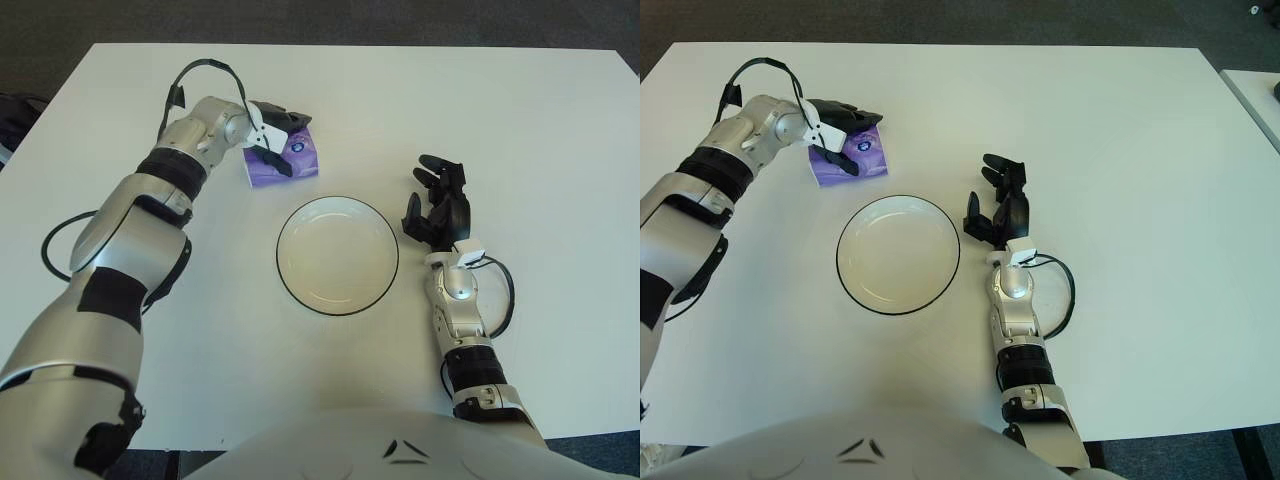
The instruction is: Put the tissue paper into the plate.
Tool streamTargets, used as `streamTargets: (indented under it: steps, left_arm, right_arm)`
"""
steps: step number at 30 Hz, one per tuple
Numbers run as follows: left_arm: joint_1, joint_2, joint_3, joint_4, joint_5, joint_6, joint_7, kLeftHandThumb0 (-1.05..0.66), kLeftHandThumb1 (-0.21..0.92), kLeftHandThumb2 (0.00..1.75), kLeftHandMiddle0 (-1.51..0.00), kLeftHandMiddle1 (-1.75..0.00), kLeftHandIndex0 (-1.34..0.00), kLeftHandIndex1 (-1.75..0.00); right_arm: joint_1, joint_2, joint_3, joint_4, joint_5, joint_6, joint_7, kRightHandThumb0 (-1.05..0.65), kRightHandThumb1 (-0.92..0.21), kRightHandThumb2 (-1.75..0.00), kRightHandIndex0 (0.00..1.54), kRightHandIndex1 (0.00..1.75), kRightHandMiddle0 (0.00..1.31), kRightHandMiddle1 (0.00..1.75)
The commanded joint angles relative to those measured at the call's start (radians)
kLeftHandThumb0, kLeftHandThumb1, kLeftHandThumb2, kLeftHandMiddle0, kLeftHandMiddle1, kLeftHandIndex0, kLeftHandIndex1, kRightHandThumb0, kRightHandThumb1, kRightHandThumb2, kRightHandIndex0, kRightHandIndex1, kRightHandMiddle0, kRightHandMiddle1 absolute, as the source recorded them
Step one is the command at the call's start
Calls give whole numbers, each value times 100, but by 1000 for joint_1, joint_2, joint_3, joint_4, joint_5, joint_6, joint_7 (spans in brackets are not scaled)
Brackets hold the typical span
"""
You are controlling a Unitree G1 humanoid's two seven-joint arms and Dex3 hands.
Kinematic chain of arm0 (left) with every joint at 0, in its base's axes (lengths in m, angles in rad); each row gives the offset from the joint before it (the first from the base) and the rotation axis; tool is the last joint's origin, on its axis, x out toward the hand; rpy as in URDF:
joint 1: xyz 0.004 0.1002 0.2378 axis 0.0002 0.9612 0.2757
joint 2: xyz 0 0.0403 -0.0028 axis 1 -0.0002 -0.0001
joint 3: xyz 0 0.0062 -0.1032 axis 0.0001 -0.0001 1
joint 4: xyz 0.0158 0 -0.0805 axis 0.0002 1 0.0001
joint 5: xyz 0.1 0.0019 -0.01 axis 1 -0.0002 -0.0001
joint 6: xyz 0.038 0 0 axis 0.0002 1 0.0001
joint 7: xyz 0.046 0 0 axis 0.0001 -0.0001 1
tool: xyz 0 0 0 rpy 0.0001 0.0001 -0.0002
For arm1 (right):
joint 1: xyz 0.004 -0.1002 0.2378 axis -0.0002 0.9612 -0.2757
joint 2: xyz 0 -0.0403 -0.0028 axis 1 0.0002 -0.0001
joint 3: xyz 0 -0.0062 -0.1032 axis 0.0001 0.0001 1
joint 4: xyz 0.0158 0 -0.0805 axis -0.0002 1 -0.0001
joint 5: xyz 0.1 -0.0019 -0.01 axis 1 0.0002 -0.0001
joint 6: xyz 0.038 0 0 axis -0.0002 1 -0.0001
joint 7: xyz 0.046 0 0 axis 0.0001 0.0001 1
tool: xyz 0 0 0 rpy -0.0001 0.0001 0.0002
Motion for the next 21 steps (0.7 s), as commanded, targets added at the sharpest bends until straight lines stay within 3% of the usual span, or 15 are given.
streamTargets:
  steps: [1, 7, 21]
  left_arm:
    - [72, 25, -92, 6, 90, 76, -172, -77, 86, 3, 0, 0, 0, 0]
    - [67, 20, -110, 3, 104, 114, -208, -81, 89, 4, 0, 0, 0, 0]
    - [63, 40, -148, -30, 111, 61, -255, -87, 92, 13, -13, -5, -1, -1]
  right_arm:
    - [159, 23, -15, 250, 10, -21, -5, -24, -58, -103, 41, 95, 8, 119]
    - [160, 23, -15, 245, 8, -10, -7, -23, -58, -104, 42, 95, 8, 119]
    - [167, 22, -14, 242, 3, -13, -12, -25, -58, -104, 40, 95, 8, 118]
